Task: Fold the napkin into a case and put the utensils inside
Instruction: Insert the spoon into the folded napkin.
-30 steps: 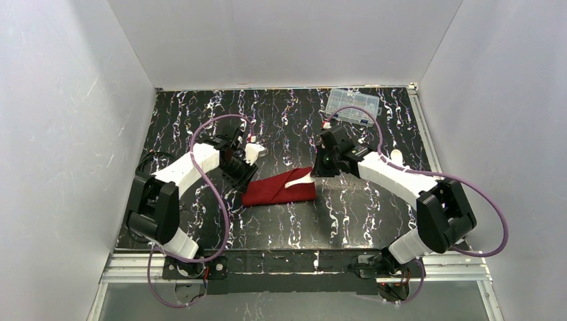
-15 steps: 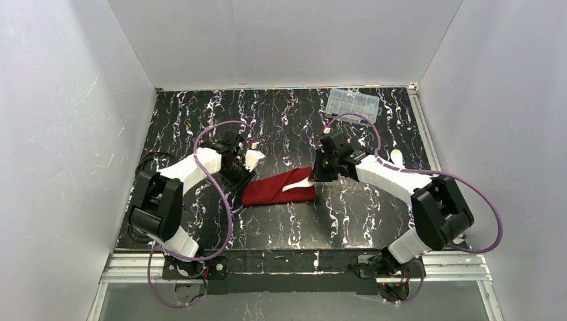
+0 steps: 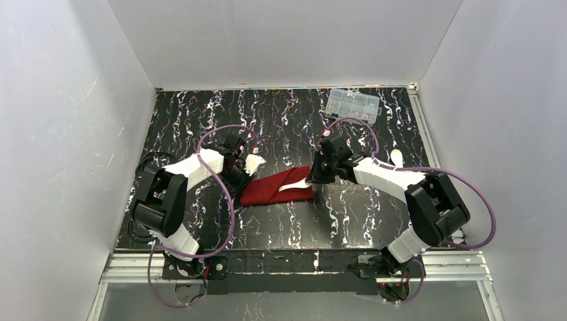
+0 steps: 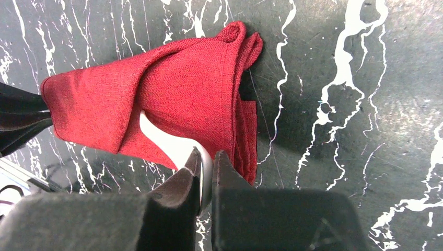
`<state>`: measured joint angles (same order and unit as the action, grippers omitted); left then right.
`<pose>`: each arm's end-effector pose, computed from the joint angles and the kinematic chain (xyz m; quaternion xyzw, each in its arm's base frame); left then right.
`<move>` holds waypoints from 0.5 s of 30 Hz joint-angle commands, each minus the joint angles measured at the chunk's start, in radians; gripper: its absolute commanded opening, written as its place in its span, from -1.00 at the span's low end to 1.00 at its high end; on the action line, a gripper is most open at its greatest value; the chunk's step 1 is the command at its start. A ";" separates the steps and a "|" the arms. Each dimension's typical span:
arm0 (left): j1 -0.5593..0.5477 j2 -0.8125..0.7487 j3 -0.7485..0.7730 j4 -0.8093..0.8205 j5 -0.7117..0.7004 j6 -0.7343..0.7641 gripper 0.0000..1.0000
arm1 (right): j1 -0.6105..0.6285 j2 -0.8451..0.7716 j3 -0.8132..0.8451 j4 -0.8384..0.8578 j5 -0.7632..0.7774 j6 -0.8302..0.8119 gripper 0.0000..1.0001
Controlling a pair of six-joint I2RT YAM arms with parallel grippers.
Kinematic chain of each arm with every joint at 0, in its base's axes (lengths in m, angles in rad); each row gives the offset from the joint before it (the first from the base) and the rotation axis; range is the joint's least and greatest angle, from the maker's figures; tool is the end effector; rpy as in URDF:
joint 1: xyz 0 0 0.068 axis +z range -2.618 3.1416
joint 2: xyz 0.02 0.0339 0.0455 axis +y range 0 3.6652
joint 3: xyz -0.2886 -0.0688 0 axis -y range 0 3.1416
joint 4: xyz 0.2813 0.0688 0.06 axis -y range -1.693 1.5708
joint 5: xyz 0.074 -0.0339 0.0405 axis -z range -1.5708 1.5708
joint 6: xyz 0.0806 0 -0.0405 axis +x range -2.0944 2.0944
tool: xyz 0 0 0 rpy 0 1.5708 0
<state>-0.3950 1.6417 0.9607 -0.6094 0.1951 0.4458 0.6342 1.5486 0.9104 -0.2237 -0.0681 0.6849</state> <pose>0.3070 -0.1449 0.1238 0.4146 0.8941 -0.0929 0.1415 0.2995 0.2271 0.1654 0.0119 0.9373 0.2378 0.2546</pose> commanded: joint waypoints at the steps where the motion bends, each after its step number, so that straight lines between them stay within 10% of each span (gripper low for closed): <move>1: -0.008 -0.014 -0.010 -0.010 0.000 0.037 -0.63 | -0.001 0.004 -0.032 0.073 -0.015 0.037 -0.97; 15: -0.024 -0.024 -0.036 0.017 -0.013 0.074 -0.70 | -0.001 0.048 -0.096 0.239 -0.070 0.136 -0.97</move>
<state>-0.4099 1.6409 0.9543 -0.6006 0.1776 0.4950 0.6342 1.5646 0.8391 -0.0898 -0.1104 0.7712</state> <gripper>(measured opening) 0.156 0.109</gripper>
